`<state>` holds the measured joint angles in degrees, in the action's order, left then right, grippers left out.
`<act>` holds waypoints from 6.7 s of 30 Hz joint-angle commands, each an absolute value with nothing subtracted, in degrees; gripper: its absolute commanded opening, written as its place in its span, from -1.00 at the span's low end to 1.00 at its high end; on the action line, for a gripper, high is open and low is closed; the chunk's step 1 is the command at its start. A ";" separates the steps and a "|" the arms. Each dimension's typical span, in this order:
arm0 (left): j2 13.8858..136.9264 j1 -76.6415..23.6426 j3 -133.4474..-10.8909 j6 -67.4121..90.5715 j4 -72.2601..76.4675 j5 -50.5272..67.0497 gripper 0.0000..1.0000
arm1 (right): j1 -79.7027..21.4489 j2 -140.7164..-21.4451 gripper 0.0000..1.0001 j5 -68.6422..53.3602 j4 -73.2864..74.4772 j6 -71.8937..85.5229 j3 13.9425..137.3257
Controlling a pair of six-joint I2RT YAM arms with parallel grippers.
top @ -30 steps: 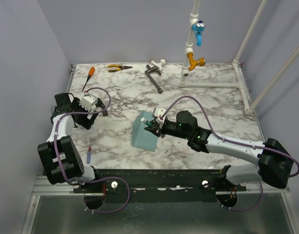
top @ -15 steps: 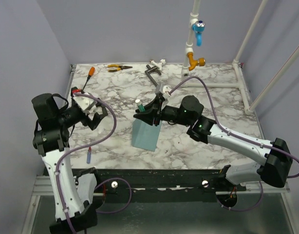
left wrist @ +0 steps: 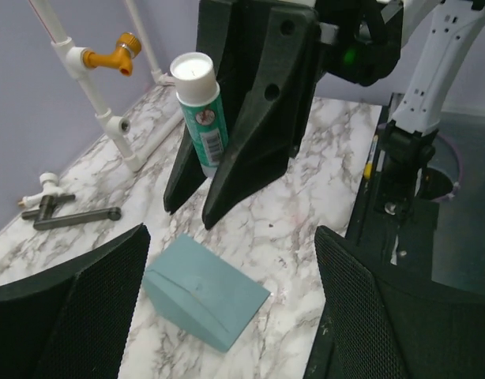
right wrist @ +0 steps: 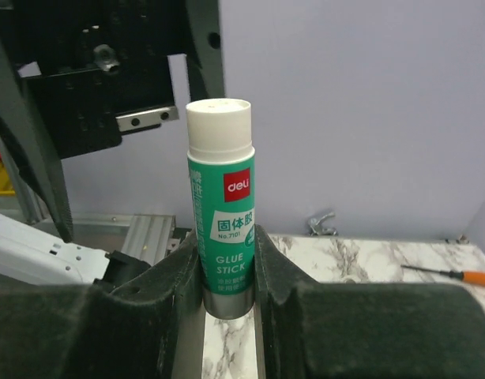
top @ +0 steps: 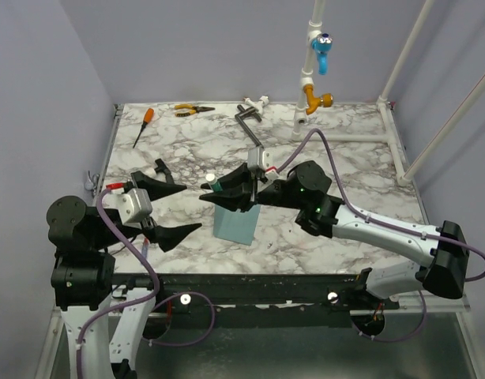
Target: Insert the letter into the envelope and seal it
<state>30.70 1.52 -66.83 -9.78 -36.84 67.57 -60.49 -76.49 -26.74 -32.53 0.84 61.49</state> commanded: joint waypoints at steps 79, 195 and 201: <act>27.64 -11.17 -59.41 27.60 -3.62 57.17 -1.00 | -67.41 -76.76 0.20 -22.95 -48.14 9.54 57.58; 25.47 -11.17 -56.95 27.61 -10.58 36.83 -1.00 | -84.46 -89.18 -0.10 21.68 -64.41 -25.73 61.69; 25.40 -11.17 -56.96 27.51 -10.63 37.09 -1.00 | -84.46 -89.25 -0.24 21.57 -63.65 -25.58 61.75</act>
